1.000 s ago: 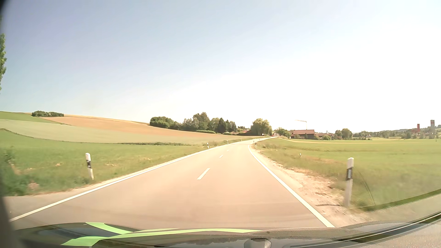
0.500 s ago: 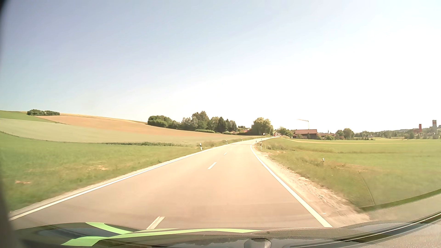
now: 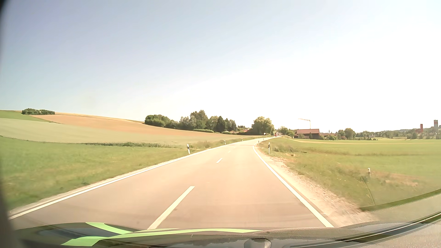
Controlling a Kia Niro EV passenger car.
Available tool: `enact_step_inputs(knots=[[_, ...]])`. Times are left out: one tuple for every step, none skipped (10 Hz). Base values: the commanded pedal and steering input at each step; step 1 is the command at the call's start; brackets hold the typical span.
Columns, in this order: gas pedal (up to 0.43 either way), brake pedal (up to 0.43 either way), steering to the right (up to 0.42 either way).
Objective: Follow the waypoints while adhering to traffic rules and regulations
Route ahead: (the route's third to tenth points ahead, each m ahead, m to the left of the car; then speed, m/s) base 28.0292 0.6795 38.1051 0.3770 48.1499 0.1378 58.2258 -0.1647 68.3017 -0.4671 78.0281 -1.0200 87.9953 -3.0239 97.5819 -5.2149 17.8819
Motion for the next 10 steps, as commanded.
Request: enact_step_inputs(knots=[[0.197,0.000,0.000],[0.197,0.000,0.001],[0.197,0.000,0.001],[0.197,0.000,0.003],[0.197,0.000,0.005],[0.197,0.000,0.006],[0.197,0.000,0.007],[0.189,0.000,0.007],[0.177,0.000,0.007],[0.169,0.000,0.006]])
